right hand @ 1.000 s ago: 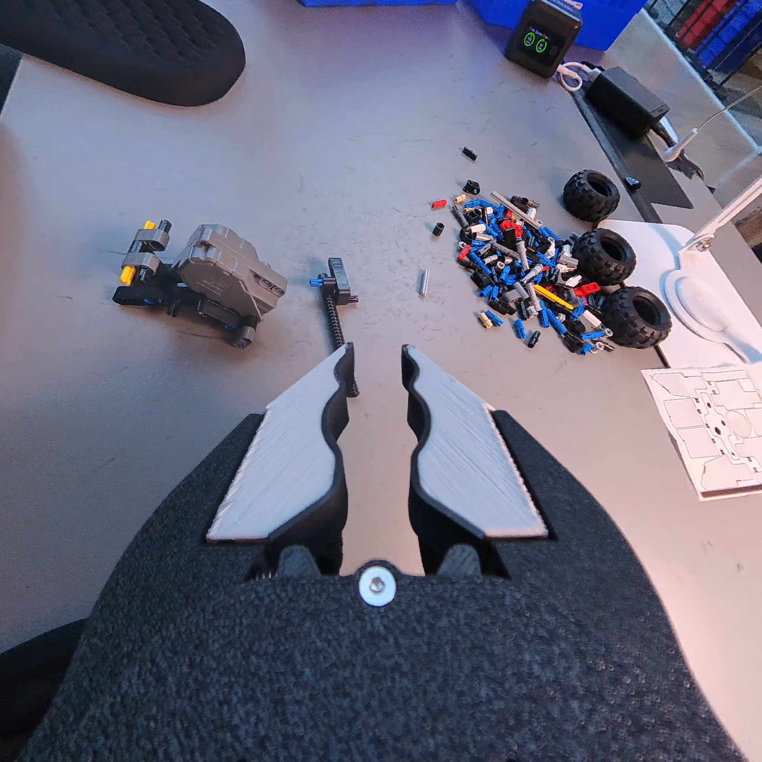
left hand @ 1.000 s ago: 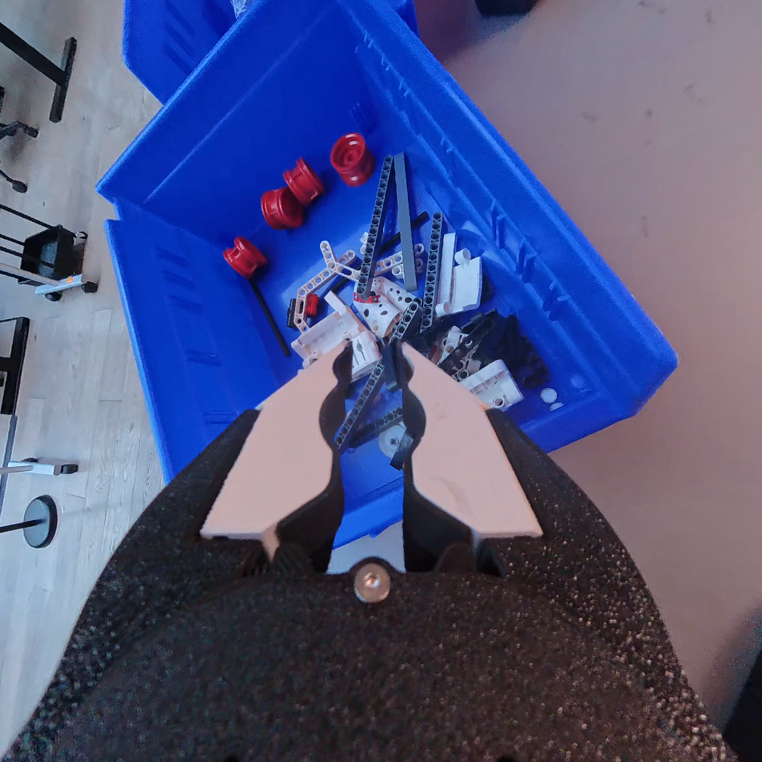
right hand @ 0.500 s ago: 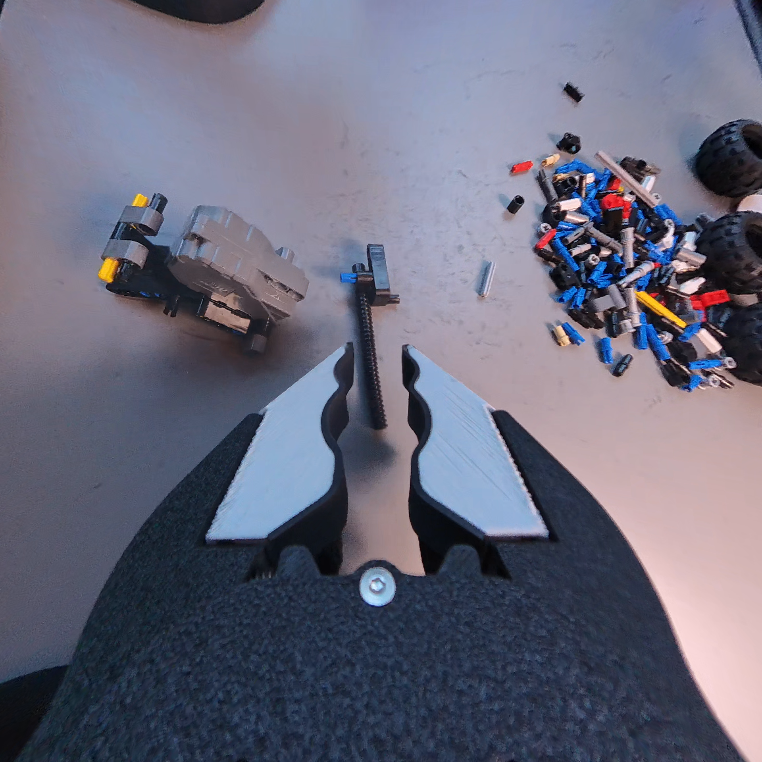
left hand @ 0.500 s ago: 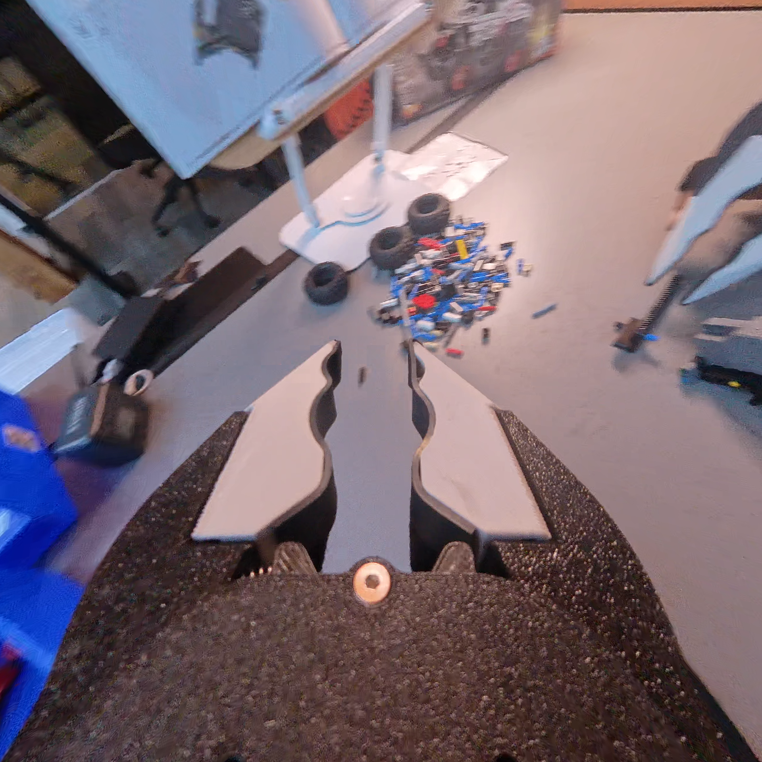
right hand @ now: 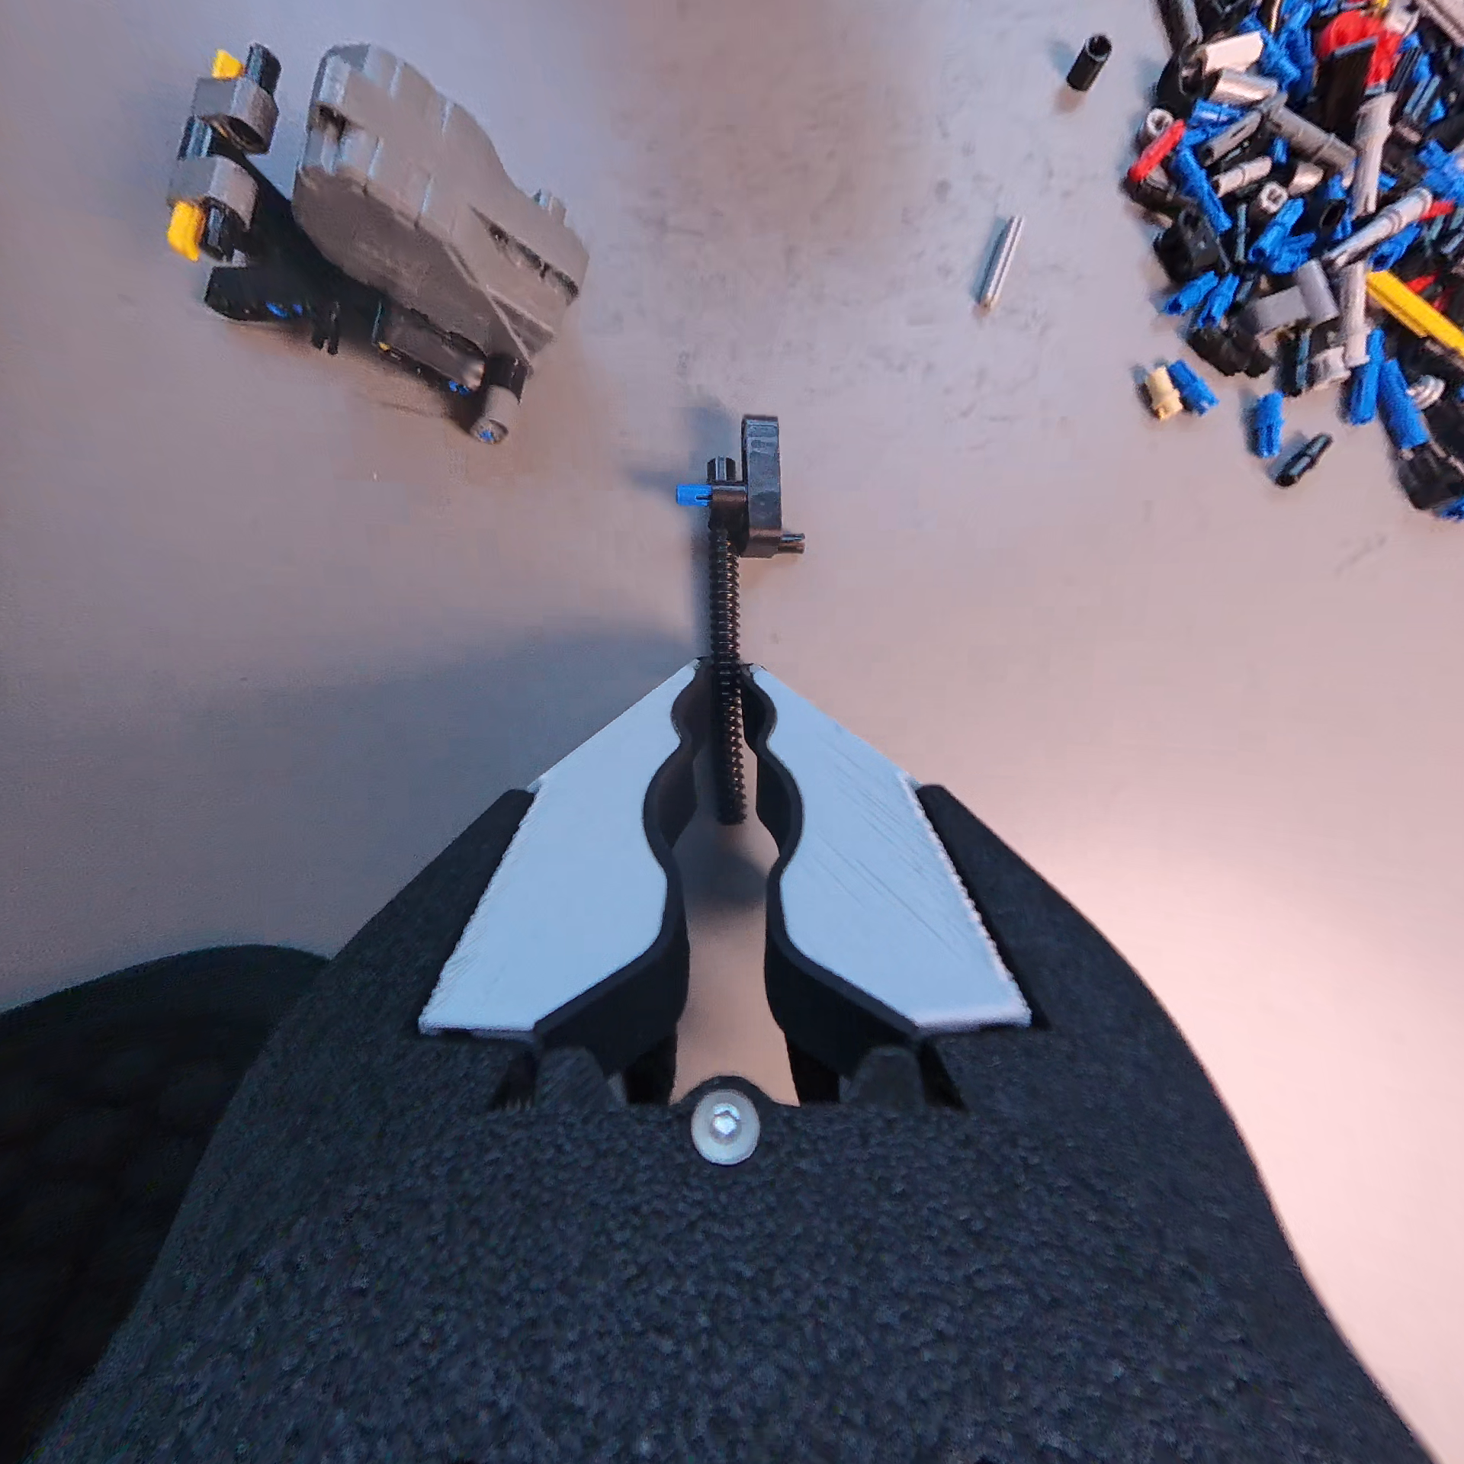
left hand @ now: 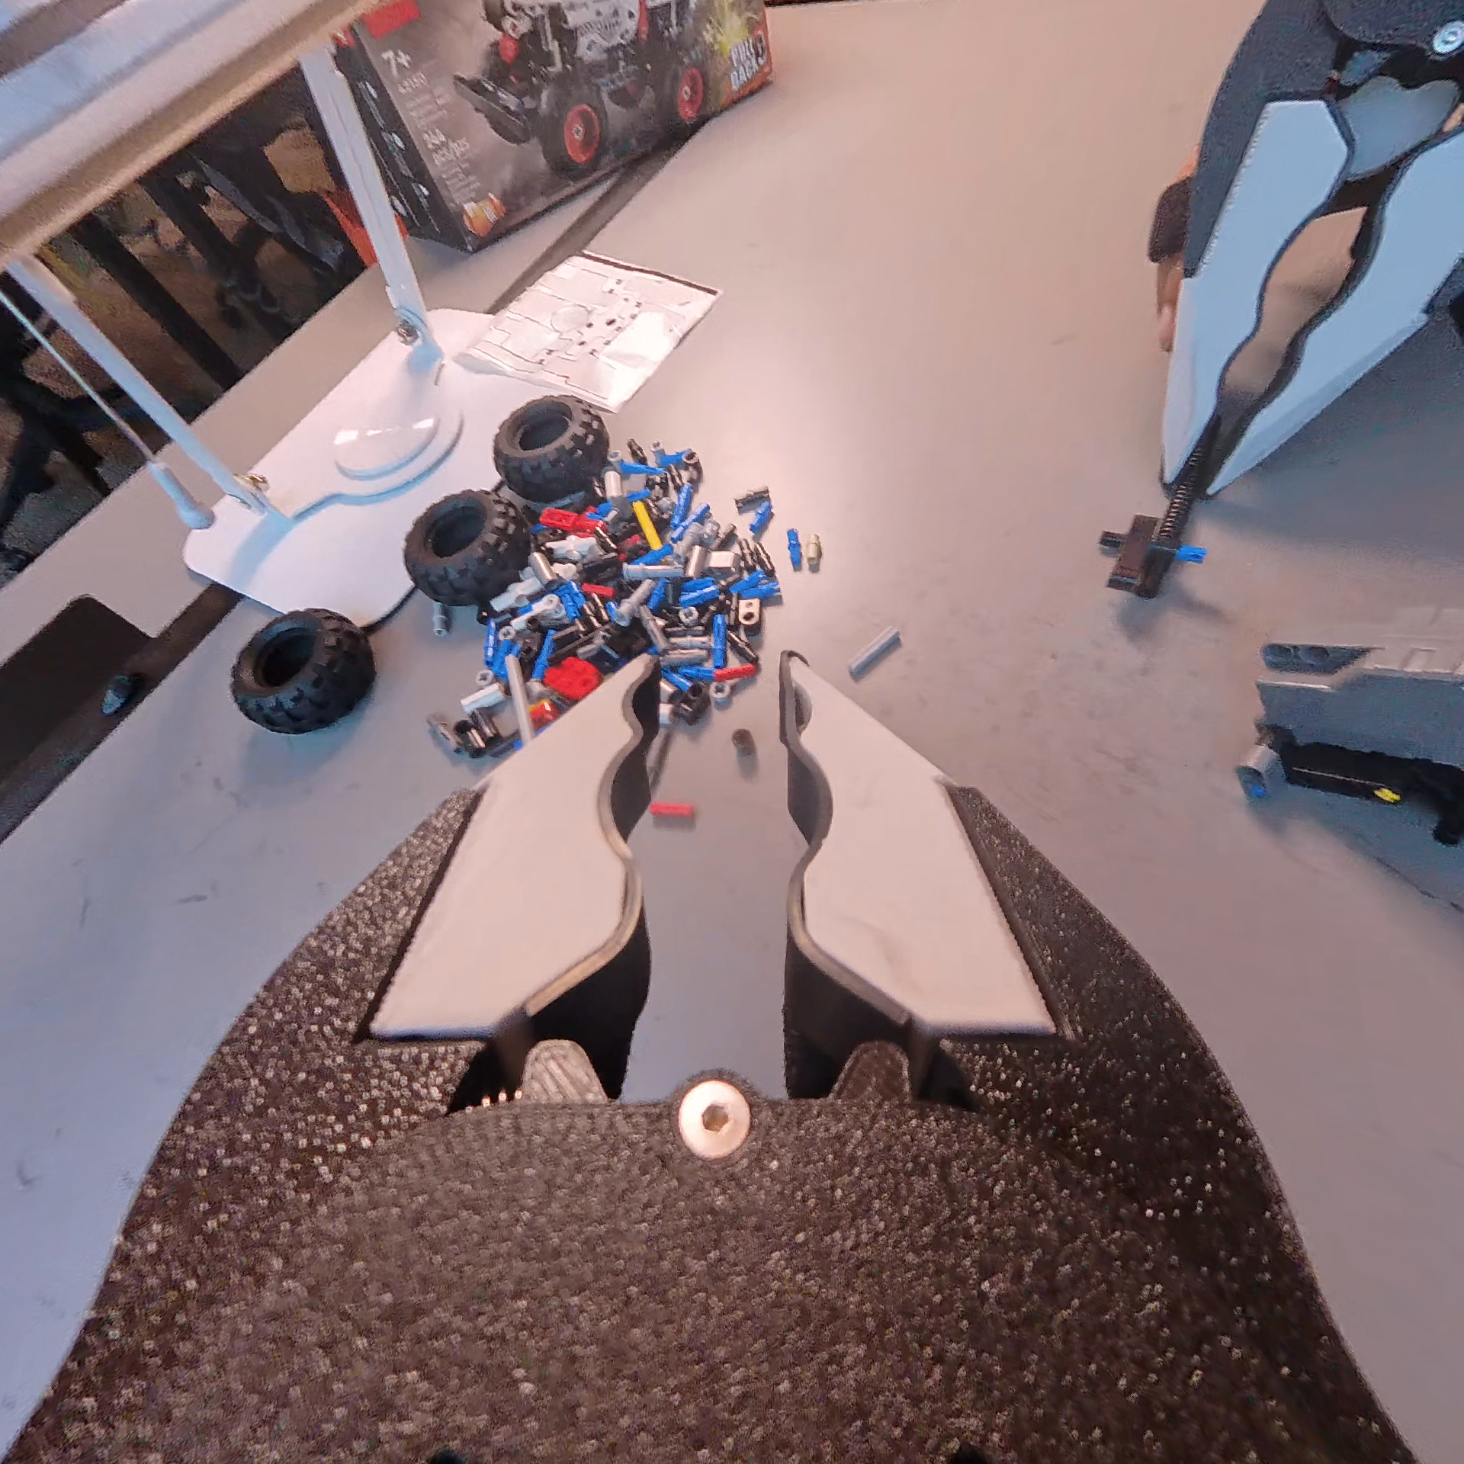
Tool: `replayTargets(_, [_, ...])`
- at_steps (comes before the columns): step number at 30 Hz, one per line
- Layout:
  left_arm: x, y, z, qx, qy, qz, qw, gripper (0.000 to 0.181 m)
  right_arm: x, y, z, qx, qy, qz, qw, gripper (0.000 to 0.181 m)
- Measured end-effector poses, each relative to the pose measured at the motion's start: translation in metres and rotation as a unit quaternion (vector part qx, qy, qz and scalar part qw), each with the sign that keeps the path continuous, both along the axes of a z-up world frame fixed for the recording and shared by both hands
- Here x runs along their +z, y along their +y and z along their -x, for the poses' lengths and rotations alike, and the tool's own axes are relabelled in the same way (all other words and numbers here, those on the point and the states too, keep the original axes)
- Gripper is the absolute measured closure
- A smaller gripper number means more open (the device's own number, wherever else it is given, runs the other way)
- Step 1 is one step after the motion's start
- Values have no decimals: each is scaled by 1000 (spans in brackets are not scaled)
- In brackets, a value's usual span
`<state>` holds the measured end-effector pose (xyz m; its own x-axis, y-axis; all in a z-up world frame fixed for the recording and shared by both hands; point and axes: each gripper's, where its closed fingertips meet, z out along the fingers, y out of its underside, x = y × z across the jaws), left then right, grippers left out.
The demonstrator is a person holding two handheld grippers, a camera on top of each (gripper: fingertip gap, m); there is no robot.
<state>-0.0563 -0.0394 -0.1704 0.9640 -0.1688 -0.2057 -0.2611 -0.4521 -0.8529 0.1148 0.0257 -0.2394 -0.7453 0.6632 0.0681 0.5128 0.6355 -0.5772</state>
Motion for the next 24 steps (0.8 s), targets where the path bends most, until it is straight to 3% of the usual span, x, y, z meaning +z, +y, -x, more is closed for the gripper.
replayTargets(6, [53, 27, 38, 49, 47, -107, 992, 149, 11, 3, 7, -9, 26, 25, 999, 162])
replayTargets(12, [125, 63, 107, 123, 74, -209, 967, 136, 78, 27, 64, -74, 198, 61, 975, 160])
replayTargets(17, [160, 102, 159, 181, 22, -266, 947, 115, 151, 86, 133, -192, 358, 59, 912, 159])
replayTargets(21, [164, 127, 184, 221, -4, -290, 931, 108, 206, 144, 189, -277, 452, 59, 846, 161])
replayTargets(24, [159, 136, 196, 248, -17, -303, 920, 108, 226, 188, 225, -336, 487, 33, 806, 162])
